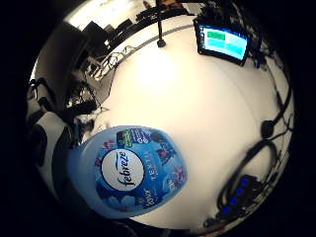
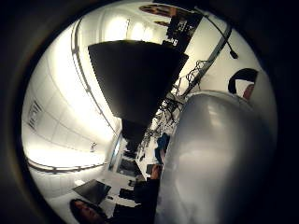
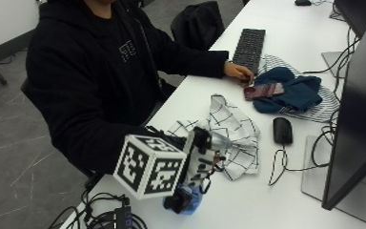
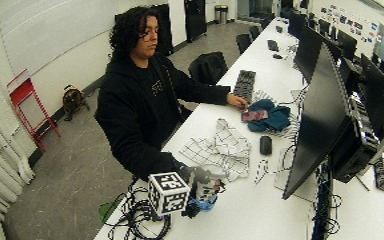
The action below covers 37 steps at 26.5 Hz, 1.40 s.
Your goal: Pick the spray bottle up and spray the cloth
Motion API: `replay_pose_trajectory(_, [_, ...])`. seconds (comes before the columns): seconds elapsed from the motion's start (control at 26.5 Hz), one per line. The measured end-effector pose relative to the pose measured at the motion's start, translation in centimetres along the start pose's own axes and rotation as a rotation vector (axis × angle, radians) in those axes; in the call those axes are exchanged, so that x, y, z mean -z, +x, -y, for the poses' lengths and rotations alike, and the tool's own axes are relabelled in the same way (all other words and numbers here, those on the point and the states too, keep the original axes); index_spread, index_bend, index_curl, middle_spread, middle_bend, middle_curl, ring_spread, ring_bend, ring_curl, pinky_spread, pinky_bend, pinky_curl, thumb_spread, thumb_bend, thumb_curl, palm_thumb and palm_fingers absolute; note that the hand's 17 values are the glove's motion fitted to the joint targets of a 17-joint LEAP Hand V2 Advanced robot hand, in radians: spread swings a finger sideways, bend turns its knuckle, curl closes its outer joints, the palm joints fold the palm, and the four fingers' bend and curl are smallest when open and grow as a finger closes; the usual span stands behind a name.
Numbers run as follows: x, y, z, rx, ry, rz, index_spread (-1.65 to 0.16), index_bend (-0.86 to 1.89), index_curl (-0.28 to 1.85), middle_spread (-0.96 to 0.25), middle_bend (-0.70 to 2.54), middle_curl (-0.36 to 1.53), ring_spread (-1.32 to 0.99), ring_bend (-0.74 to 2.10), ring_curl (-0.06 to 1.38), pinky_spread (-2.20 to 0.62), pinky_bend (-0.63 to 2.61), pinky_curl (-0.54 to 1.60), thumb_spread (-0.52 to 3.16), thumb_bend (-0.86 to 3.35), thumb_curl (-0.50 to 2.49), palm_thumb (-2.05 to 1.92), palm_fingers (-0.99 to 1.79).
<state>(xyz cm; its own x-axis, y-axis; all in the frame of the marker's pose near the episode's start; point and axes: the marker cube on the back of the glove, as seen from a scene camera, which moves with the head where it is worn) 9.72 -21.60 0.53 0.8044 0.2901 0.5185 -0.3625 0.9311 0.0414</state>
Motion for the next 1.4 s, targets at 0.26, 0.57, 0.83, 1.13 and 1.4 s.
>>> replay_pose_trajectory(0.26, [-0.8,-7.2,-3.8,0.055,-0.366,-0.255,-0.26,0.32,0.50,-0.20,0.69,0.55,-0.21,0.79,0.50,-0.32,0.51,0.42,0.51,-0.03,0.62,0.95,1.42])
replay_pose_trajectory(0.57, [-6.6,-12.8,-6.7,0.105,-0.622,-0.642,-0.26,0.33,0.53,-0.20,0.70,0.56,-0.21,0.80,0.50,-0.32,0.51,0.43,0.45,-0.03,0.66,0.95,1.40])
replay_pose_trajectory(0.83, [-11.3,-13.2,-10.4,0.173,-0.843,-0.906,-0.25,0.33,0.54,-0.20,0.71,0.56,-0.22,0.80,0.49,-0.31,0.51,0.43,0.44,-0.03,0.68,0.95,1.40])
replay_pose_trajectory(1.13, [-15.4,-12.0,-12.2,0.187,-0.957,-1.039,-0.25,0.33,0.56,-0.20,0.70,0.56,-0.22,0.79,0.49,-0.31,0.51,0.43,0.42,-0.03,0.70,0.96,1.39])
replay_pose_trajectory(1.4, [-14.8,-15.6,-12.2,0.262,-0.876,-0.897,-0.25,0.32,0.57,-0.20,0.70,0.56,-0.22,0.78,0.49,-0.31,0.51,0.42,0.42,-0.03,0.71,0.95,1.39])
